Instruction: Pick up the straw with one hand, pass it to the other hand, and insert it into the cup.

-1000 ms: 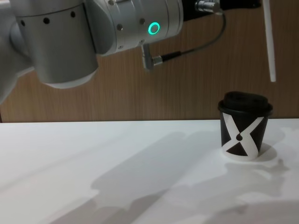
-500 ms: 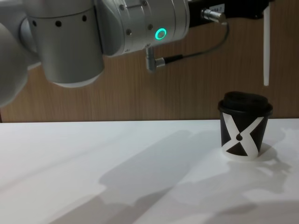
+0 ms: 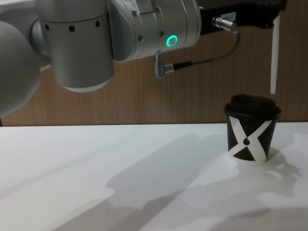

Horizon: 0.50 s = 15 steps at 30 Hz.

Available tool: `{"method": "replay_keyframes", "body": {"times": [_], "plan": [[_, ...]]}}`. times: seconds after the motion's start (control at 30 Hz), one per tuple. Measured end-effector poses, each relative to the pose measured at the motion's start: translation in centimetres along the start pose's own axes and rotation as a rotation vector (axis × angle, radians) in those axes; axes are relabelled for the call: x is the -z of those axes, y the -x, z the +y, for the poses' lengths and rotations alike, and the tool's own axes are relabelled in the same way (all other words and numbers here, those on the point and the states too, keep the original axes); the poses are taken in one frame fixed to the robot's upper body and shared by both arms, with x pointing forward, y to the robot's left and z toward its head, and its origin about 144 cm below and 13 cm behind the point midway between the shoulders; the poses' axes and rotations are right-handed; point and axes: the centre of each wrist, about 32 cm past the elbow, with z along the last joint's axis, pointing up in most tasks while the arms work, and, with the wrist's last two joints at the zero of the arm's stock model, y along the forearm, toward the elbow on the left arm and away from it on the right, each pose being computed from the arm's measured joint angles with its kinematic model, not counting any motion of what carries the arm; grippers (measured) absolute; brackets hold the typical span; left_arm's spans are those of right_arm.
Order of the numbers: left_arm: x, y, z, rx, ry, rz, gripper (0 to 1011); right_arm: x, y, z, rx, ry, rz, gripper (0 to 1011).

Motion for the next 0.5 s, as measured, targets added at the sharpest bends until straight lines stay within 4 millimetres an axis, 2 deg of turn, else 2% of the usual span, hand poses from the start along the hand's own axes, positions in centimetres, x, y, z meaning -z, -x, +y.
{"method": "replay_keyframes", "body": {"times": [0.5], "plan": [[0.01,-0.04,-0.39,0.001,-0.036,-0.022,10,0.00,0.00,0.00,0.000,0.000,0.000,1001]]}}
